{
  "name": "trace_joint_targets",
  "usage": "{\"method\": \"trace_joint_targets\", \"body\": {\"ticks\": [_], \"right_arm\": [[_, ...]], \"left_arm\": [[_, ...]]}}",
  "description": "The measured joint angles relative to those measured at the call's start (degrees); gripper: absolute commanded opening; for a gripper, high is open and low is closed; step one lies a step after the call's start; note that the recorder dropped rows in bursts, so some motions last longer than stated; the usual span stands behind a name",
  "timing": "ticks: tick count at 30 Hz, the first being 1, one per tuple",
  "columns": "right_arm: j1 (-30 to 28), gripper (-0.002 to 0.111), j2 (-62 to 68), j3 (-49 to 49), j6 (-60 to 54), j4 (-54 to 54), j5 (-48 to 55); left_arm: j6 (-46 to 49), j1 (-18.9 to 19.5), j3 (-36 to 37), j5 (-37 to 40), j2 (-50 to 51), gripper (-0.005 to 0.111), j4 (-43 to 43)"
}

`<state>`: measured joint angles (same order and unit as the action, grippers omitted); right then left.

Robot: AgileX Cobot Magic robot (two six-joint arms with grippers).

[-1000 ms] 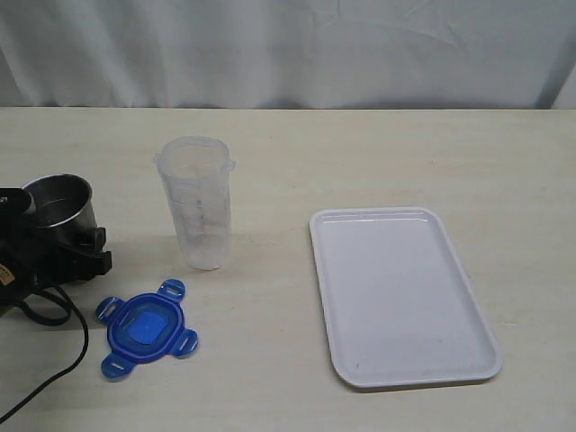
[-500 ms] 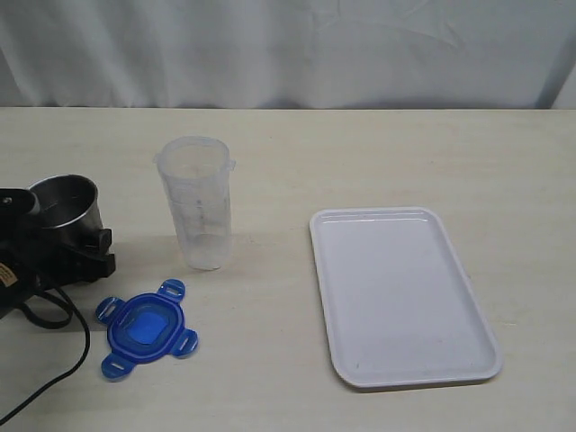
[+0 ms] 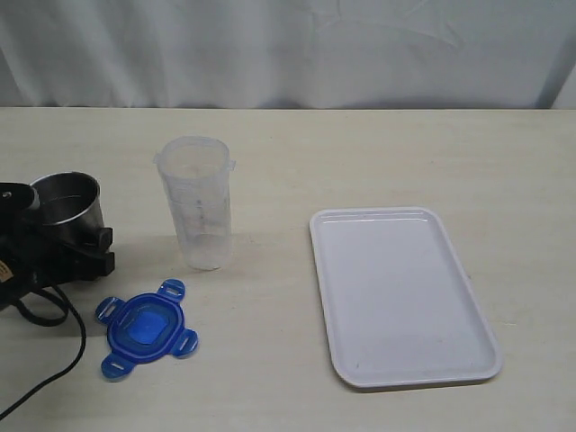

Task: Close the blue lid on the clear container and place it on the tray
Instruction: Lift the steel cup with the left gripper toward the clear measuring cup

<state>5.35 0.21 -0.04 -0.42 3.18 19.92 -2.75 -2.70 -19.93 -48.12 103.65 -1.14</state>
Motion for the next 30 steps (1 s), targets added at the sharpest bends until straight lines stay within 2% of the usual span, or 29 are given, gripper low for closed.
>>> {"method": "trace_joint_targets", "body": {"ticks": [16,23,30], "right_arm": [[0.0,0.004,0.0,0.0,0.0,0.0,0.0],[0.0,0.004,0.0,0.0,0.0,0.0,0.0],[0.0,0.004,0.0,0.0,0.0,0.0,0.0]], "left_arm": [[1.2,0.0,-5.2,14.8,-11.7,0.000,0.4],[1.2,0.0,-12.4,25.3,-14.9,0.000,0.4],[1.2,0.0,-18.2,31.0,-15.2,0.000,0.4]]}}
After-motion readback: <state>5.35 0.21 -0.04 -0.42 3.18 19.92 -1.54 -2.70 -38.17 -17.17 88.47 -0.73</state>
